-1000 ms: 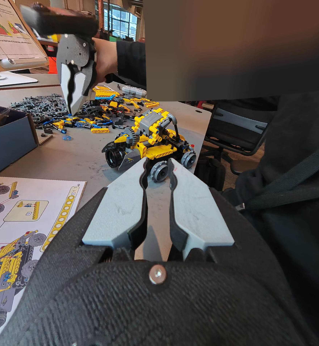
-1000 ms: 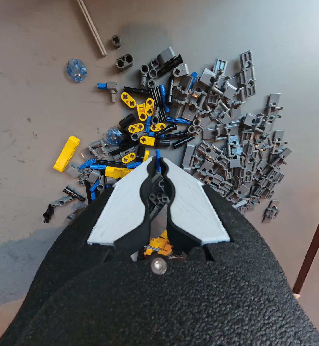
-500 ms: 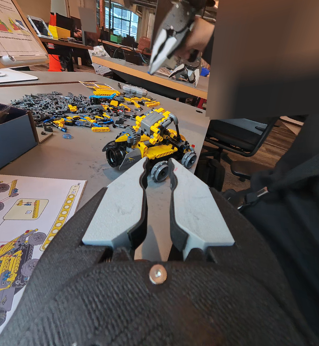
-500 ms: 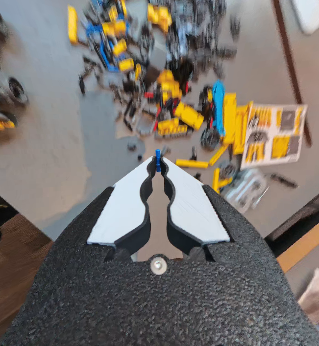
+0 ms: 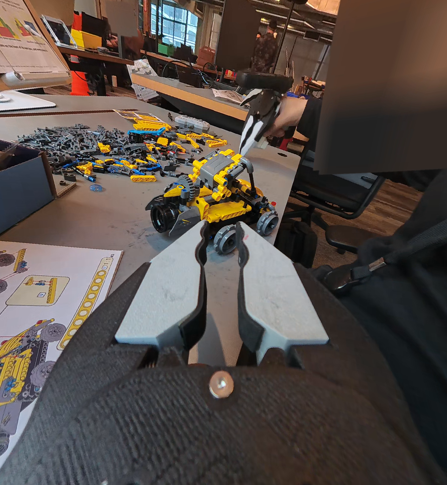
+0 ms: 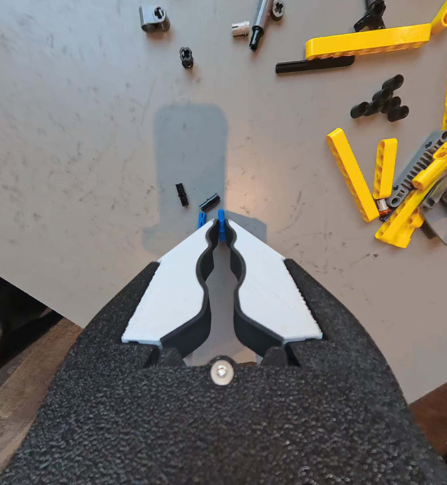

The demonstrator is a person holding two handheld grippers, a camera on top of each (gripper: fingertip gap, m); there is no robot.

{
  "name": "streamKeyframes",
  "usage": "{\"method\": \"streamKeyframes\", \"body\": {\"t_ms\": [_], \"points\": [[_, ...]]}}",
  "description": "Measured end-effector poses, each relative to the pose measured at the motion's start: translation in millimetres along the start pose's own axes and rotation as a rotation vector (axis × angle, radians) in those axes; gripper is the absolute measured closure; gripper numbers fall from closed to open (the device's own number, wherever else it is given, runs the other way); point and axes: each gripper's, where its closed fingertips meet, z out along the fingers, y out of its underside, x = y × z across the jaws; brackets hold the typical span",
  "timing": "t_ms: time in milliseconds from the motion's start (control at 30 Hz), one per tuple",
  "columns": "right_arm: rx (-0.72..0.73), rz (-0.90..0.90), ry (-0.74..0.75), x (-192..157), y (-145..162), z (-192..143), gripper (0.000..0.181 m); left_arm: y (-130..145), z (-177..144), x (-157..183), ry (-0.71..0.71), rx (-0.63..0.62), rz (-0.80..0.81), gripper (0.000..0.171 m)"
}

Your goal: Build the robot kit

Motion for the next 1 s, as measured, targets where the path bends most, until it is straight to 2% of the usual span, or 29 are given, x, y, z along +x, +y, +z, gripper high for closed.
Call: {"method": "streamKeyframes", "body": {"t_ms": [100,400,533,600,667,733,833,933,1000], "points": [[0.024,0.014,-0.009,-3,-4,-2,0.168,0,0,0,0.0,-0.001,0.003,0.154],[0.102,0.032,0.035,-3,-15,-27,0.165,0,-1,3,0.014,0.005,0.015,0.155],[0.256,0.001,0.153,-6,-60,-61,0.162,-1,-2,4,0.017,0.01,0.024,0.155],[0.385,-0.005,0.21,-15,-95,-75,0.162,-1,-2,5,0.017,0.01,0.027,0.155],[0.537,-0.004,0.198,-37,-131,-82,0.166,-1,-2,5,0.016,0.011,0.029,0.155],[0.658,-0.002,0.107,-68,-164,-76,0.178,-1,-2,5,0.015,0.01,0.03,0.155],[0.737,0.002,0.037,-99,-196,-47,0.181,-1,-2,5,0.013,0.011,0.033,0.155],[0.834,0.008,0.038,-122,-214,-22,0.181,0,-2,5,0.014,0.009,0.035,0.154],[0.836,0.004,0.055,-132,-211,-1,0.181,0,-2,5,0.015,0.008,0.034,0.154]]}}
